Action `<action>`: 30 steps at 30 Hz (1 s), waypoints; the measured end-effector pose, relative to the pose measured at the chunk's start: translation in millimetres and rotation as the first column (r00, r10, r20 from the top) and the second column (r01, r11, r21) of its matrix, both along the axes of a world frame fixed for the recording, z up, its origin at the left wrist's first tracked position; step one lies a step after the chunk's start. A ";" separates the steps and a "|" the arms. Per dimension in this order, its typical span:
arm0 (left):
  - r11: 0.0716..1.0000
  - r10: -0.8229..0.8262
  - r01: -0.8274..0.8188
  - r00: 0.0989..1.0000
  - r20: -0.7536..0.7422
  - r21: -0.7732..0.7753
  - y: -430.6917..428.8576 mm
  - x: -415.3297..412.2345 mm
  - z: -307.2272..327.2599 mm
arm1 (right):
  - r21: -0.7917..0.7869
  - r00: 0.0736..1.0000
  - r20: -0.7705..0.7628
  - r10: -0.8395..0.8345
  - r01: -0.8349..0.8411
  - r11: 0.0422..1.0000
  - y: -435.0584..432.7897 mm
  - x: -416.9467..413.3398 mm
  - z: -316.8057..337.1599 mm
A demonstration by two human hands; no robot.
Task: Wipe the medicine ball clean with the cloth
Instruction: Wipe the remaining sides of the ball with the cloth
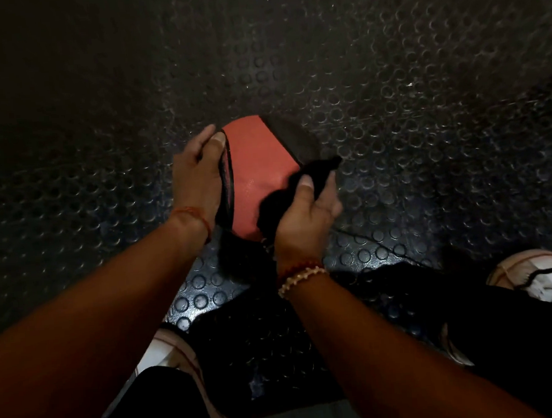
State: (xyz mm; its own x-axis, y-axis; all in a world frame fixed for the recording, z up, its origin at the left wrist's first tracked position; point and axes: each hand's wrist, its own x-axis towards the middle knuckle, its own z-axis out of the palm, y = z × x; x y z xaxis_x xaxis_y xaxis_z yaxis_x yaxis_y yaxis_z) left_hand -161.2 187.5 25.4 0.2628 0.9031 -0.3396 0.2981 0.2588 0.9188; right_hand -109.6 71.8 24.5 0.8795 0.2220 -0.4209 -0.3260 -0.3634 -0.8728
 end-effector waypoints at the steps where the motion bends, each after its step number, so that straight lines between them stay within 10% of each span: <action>1: 0.997 -0.056 0.057 0.998 -0.030 0.043 2.7 0.9 1.4 | -0.024 0.995 0.066 0.079 -0.078 0.997 0.5 5.2 3.4; 8: 0.980 -0.070 0.109 0.972 -0.224 0.168 25.6 10.1 6.4 | -0.183 0.850 0.284 0.443 -0.406 0.895 22.7 51.3 2.7; 13: 0.993 -0.076 0.090 0.982 -0.170 0.077 32.6 5.9 1.5 | 0.005 0.843 0.175 0.508 -0.517 0.856 57.0 87.4 -1.0; 18: 0.999 -0.029 0.033 0.988 -0.149 0.021 31.0 4.4 3.1 | 0.228 0.878 -0.437 0.193 -0.099 0.968 46.2 91.0 -36.0; 22: 0.998 -0.044 0.051 0.986 -0.160 0.036 30.9 4.7 4.7 | 0.236 0.822 -0.569 -0.030 0.199 0.951 24.5 45.8 -43.1; 27: 0.994 -0.084 0.091 0.988 -0.131 0.051 32.4 4.8 7.8 | 0.102 0.998 -0.055 0.034 -0.029 0.994 17.6 -4.6 -9.1; 30: 0.995 -0.080 0.086 0.991 -0.111 0.052 33.0 4.9 5.9 | -0.074 0.924 0.238 0.299 -0.290 0.954 17.7 -0.9 10.4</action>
State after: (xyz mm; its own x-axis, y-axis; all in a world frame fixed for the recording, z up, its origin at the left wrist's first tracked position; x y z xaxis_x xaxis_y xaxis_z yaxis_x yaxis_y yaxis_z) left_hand -156.3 220.5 31.3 0.3019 0.8981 -0.3196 0.4151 0.1780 0.8922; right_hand -110.5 89.5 34.9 0.8533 0.4751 -0.2149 0.0216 -0.4441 -0.8957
